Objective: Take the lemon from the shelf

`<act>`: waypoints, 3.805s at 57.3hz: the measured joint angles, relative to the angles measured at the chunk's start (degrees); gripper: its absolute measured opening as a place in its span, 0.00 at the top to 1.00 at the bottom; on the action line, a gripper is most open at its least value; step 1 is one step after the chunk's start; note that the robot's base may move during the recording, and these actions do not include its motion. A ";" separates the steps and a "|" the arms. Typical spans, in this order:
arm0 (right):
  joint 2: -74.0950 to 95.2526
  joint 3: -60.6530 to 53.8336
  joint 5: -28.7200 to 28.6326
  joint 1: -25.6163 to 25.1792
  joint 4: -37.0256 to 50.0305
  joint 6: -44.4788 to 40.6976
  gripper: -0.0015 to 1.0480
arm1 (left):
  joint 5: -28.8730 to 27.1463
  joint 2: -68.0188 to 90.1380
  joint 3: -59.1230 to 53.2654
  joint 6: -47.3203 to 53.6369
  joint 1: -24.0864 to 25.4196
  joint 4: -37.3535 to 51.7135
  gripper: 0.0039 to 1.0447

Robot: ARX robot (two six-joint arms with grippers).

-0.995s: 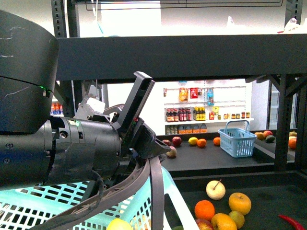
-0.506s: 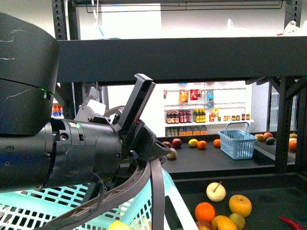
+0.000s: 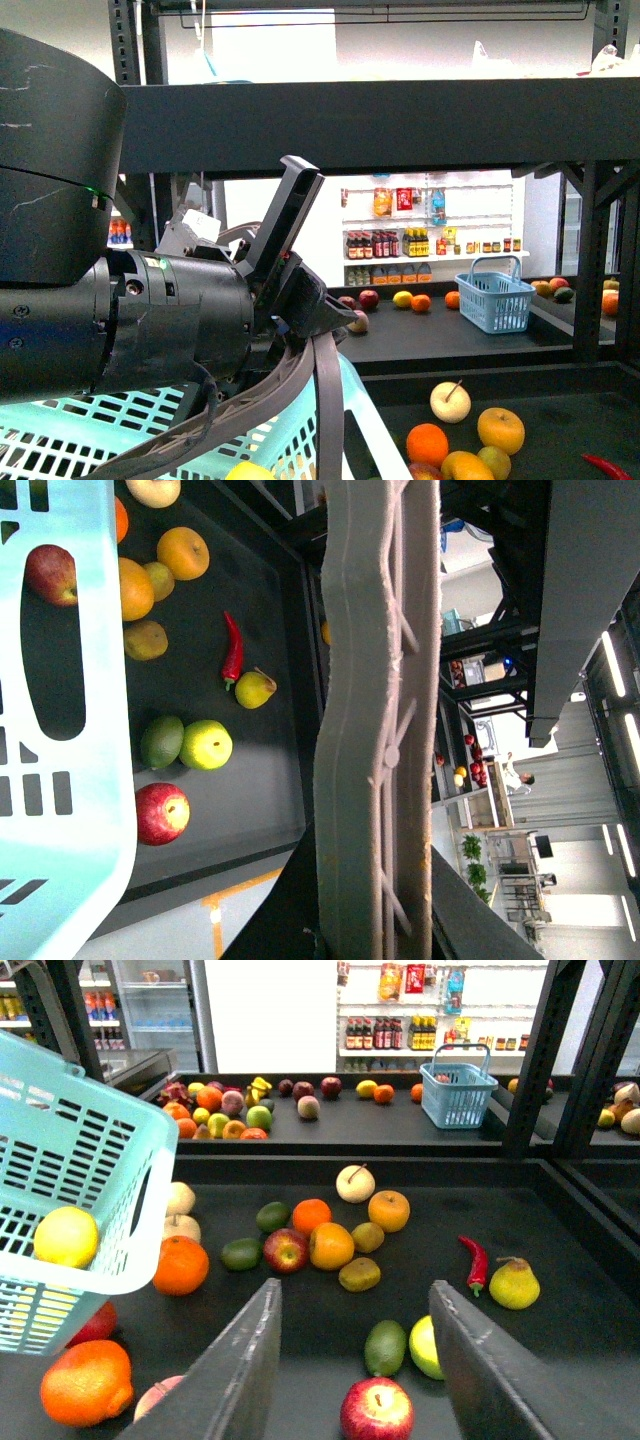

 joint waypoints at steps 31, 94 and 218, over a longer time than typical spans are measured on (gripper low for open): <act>0.00 0.00 0.00 0.00 0.00 0.09 0.07 | -9.62 0.00 0.00 -1.27 -0.07 2.27 0.90; -0.02 0.00 0.00 0.00 0.00 0.09 0.07 | -19.91 16.15 -0.20 -36.26 46.14 47.71 0.91; -0.04 0.00 -0.02 0.00 0.00 0.09 0.07 | -46.27 -73.85 -32.65 48.54 3.82 -27.85 0.26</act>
